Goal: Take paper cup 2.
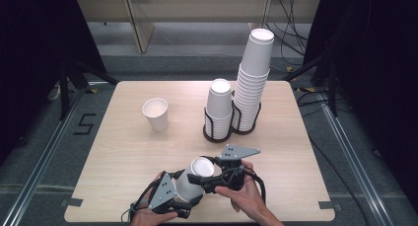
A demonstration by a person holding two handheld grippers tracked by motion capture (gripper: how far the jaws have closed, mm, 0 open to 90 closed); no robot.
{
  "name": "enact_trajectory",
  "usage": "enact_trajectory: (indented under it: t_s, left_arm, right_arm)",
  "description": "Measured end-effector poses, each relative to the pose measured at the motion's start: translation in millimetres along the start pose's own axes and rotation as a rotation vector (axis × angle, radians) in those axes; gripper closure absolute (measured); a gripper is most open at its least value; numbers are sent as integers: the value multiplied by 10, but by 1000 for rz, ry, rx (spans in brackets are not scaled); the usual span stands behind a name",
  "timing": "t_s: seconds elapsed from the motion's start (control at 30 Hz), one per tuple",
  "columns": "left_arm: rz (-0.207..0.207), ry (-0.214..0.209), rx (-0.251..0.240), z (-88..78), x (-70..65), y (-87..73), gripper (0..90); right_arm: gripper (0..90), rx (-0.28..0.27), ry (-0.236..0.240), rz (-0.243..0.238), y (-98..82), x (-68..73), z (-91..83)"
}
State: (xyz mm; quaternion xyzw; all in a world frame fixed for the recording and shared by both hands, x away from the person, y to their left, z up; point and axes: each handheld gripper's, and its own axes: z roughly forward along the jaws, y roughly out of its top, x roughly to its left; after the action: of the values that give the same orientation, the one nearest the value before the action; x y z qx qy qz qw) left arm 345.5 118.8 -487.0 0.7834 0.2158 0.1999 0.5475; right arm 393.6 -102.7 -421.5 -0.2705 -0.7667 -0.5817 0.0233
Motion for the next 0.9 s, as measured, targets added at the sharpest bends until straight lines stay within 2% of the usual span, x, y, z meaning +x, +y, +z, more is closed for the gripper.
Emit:
enact_trajectory:
  t_s: [0.03, 0.13, 0.2, 0.27, 0.3, 0.43, 0.53, 0.77, 0.83, 0.9]
  left_arm:
    - [5, -2, 4, 7, 0, -1, 122]
    - [35, 1, 33, 0, 8, 1, 127]
    - [44, -4, 45, -7, 15, 1, 130]
    - [54, -11, 54, -7, 17, 4, 131]
    - [56, -11, 58, -8, 17, 4, 131]
    - [68, -13, 68, -6, 30, 3, 132]
    - [86, -4, 94, -25, 48, 11, 133]
    - [132, -17, 130, -30, 36, 20, 134]
    - [130, -18, 124, -24, 23, 19, 133]
    - [110, -30, 110, -22, 28, 13, 124]
  right_arm:
    - [235, 10, 4, 18, -6, 2, -4]
    - [229, 29, 13, -13, -12, -29, 4]
    - [222, 62, 23, -9, -6, -32, 0]
    - [216, 70, 28, -23, -6, -46, 0]
    - [212, 86, 30, -11, -7, -47, -4]
    - [197, 110, 29, -44, 1, -55, -10]
    - [187, 133, 26, -68, 14, -61, -20]
    - [192, 140, 32, -42, 7, -51, -8]
    - [222, 140, 34, -56, 0, -58, 1]
    - [239, 144, 33, -31, 6, -56, -12]
